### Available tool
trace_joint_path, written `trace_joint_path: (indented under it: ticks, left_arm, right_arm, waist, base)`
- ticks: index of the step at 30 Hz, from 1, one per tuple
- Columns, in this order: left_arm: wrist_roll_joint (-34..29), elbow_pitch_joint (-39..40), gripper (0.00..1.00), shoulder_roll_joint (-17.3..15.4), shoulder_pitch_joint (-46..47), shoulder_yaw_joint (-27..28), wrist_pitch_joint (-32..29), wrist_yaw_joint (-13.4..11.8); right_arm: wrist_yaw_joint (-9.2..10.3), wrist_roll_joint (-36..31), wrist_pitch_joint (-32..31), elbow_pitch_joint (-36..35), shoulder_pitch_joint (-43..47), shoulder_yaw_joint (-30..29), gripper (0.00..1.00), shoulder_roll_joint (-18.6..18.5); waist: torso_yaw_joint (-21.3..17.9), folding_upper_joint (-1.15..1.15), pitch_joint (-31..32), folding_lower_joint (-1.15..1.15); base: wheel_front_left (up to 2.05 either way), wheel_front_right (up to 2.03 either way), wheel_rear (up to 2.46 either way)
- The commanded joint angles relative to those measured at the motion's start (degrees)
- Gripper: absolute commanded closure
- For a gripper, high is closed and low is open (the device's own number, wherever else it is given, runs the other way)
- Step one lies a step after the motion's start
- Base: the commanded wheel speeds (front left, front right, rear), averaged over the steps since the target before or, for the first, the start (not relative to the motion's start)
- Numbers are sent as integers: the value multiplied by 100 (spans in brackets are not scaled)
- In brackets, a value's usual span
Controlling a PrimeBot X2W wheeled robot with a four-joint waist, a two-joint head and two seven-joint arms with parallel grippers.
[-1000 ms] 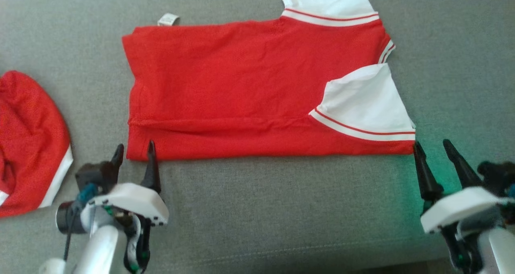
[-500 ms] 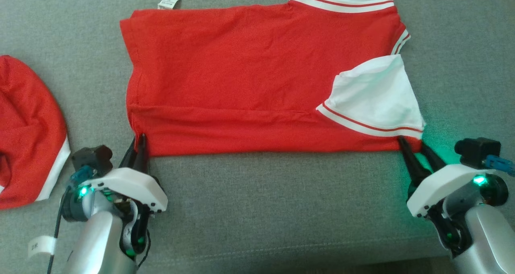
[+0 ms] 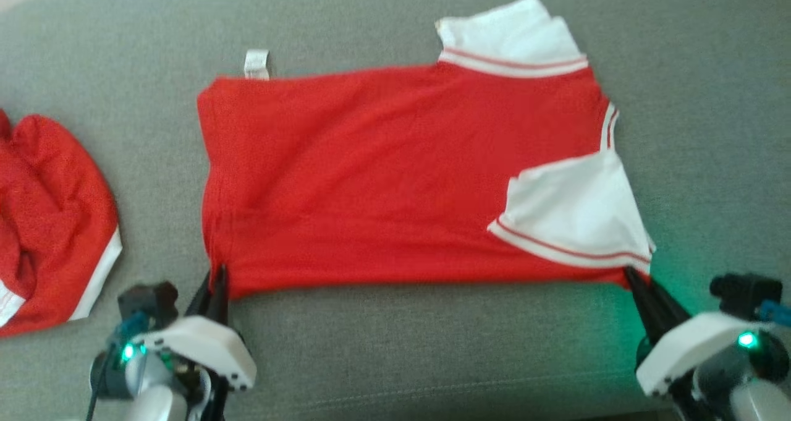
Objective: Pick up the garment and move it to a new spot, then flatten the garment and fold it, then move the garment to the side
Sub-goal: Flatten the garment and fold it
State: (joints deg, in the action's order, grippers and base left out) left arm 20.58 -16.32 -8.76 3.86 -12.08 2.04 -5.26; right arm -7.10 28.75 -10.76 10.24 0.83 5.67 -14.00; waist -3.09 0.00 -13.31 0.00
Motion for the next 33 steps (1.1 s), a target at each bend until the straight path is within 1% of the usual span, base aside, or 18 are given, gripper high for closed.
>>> trace_joint_path:
  ticks: [1,5,6,7,8,12,17,19,21,26,33]
  left_arm:
    - [34,249,100,-144,-66,243,-37,-95]
    - [131,409,100,-147,-444,267,-213,-197]
    - [147,427,95,-147,-520,265,-245,-212]
    - [149,434,53,-154,-593,254,-284,-230]
    - [128,439,0,-168,-652,231,-309,-247]
    - [73,481,0,-171,-752,194,-226,-292]
    - [-312,822,0,-151,-677,193,469,-597]
    - [-439,1005,0,-140,-616,191,738,-686]
    - [-545,1181,0,-146,-556,173,873,-749]
    - [-722,1621,0,-203,-403,124,969,-821]
    - [-800,1912,0,-243,-293,72,789,-901]
  right_arm:
    - [-39,-7,-54,-305,154,-16,100,-38]
    - [-39,-166,-304,-658,635,-131,100,125]
    - [-39,-193,-346,-692,700,-148,75,155]
    - [-39,-206,-395,-717,760,-164,24,191]
    - [-39,-235,-426,-746,810,-181,0,216]
    - [-39,-400,-309,-897,890,-299,0,320]
    - [-39,-850,388,-1323,749,-529,0,446]
    - [-39,-993,621,-1540,654,-551,0,475]
    - [-39,-1088,811,-1741,547,-559,0,461]
    - [-39,-1225,863,-2070,336,-557,0,426]
    - [-39,-1242,713,-2227,211,-447,0,400]
  waist:
    - [-18,0,140,0]
    - [-62,0,364,0]
    - [-75,0,405,0]
    - [-82,0,445,0]
    - [-83,0,480,0]
    - [-85,0,569,0]
    - [-84,0,628,0]
    - [-88,0,650,0]
    - [-90,0,667,0]
    - [-95,0,715,0]
    - [-95,0,657,0]
  base:
    - [0,0,0]
    - [0,0,0]
    - [0,0,0]
    - [0,0,0]
    - [0,0,0]
    - [0,0,0]
    - [0,0,0]
    - [0,0,0]
    - [0,0,0]
    - [0,0,0]
    - [0,0,0]
